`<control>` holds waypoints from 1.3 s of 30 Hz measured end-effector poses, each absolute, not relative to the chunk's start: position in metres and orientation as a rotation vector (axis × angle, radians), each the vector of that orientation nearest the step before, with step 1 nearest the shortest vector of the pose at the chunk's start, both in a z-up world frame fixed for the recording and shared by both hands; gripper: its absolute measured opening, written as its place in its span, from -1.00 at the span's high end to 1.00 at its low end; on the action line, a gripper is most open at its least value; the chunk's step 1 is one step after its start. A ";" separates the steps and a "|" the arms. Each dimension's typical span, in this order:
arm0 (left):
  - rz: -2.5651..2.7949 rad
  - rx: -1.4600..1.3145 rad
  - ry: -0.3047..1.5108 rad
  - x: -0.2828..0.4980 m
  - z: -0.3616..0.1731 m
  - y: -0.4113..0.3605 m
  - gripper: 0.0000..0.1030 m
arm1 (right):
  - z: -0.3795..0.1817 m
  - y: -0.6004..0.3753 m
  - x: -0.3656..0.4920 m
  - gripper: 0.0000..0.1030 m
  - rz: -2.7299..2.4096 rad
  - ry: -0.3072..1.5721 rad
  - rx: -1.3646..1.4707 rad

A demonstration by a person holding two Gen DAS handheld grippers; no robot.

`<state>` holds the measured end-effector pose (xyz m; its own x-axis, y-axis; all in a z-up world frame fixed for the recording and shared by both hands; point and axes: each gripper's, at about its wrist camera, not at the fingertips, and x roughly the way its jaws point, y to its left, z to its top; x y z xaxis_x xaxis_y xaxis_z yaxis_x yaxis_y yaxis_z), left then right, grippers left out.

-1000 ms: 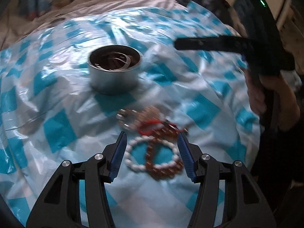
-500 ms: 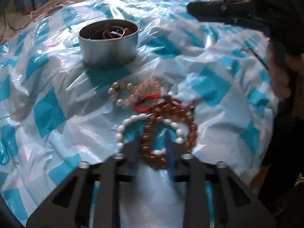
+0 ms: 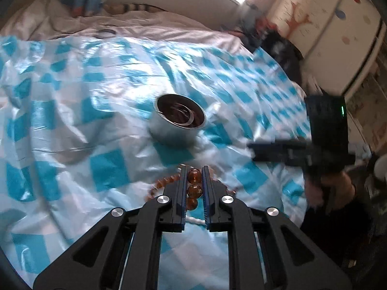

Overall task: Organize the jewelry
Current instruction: 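Lift the amber bead bracelet with the left gripper while the right gripper grasps the white bead bracelet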

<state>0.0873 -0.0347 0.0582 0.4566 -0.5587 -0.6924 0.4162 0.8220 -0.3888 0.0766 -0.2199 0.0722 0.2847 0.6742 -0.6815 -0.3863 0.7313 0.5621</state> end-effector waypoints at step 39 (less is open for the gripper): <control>-0.573 -0.113 0.955 0.097 0.049 -0.047 0.80 | 0.035 -0.219 0.082 0.84 0.858 1.108 0.636</control>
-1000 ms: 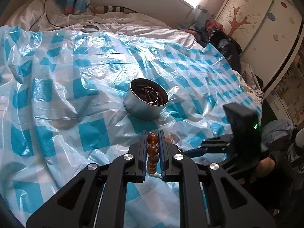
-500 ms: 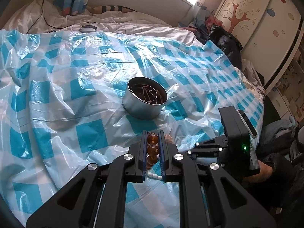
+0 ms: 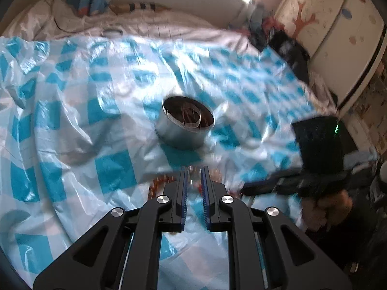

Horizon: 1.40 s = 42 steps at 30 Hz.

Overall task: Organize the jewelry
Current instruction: 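Lift the amber bead bracelet with the left gripper while the right gripper grasps the white bead bracelet, then carry the amber and white bracelets toward the silver tin with both grippers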

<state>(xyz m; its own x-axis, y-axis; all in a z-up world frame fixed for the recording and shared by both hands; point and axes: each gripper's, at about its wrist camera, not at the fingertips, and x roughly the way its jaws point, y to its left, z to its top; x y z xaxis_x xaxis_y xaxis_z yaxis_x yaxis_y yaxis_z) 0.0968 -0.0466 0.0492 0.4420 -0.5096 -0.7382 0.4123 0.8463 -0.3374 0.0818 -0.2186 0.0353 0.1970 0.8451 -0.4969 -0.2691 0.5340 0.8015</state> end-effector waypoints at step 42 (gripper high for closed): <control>-0.603 -0.191 0.799 0.106 0.081 -0.061 0.80 | 0.076 -0.279 0.089 0.84 0.791 0.845 0.862</control>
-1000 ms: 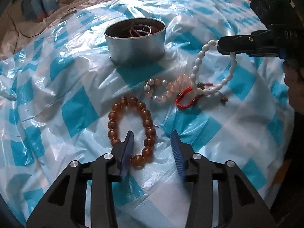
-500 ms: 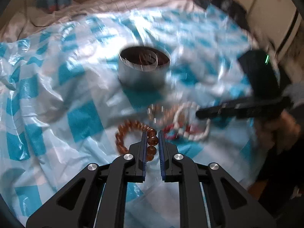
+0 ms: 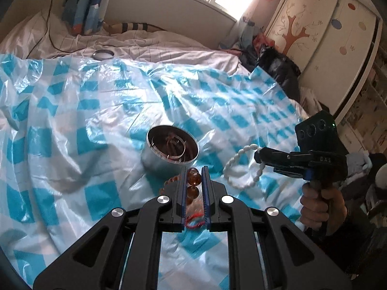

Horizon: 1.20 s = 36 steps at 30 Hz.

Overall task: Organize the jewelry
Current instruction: 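Carry the amber and white bracelets toward the silver tin with both grippers, then drop the amber and white bracelets into the silver tin with both grippers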

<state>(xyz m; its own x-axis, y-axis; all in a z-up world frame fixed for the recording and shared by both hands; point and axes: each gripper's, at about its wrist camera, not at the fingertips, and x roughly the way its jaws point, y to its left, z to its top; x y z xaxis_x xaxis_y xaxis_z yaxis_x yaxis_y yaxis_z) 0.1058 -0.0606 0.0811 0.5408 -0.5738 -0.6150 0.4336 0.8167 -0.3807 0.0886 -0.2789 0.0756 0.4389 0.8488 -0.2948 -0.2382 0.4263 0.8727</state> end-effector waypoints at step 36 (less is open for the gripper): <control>-0.596 -0.218 0.744 0.161 0.077 -0.116 0.80 | 0.056 -0.283 0.147 0.84 0.779 0.748 1.029</control>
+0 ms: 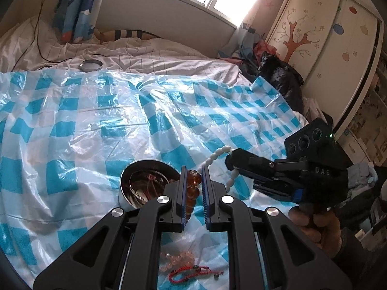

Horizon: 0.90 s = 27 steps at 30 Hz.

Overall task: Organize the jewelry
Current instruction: 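Drop the amber and white bracelets into the silver tin with both grippers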

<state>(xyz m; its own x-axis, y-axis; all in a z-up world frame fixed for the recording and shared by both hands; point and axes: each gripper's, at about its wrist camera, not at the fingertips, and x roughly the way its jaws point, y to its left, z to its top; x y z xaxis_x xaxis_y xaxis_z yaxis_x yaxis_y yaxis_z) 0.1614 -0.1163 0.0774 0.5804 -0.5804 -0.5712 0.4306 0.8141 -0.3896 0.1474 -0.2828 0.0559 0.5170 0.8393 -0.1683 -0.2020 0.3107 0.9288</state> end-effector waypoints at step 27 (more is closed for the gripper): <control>-0.357 -0.404 0.868 0.184 0.038 -0.066 0.00 | 0.024 -0.252 0.165 -0.26 0.665 0.906 0.902</control>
<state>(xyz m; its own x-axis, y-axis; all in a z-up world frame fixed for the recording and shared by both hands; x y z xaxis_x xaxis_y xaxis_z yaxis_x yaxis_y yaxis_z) 0.1836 -0.0656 0.0382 0.5965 -0.4589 -0.6585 0.1379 0.8668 -0.4792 0.1646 -0.2515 0.0236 0.4703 0.8002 -0.3722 -0.1149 0.4737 0.8731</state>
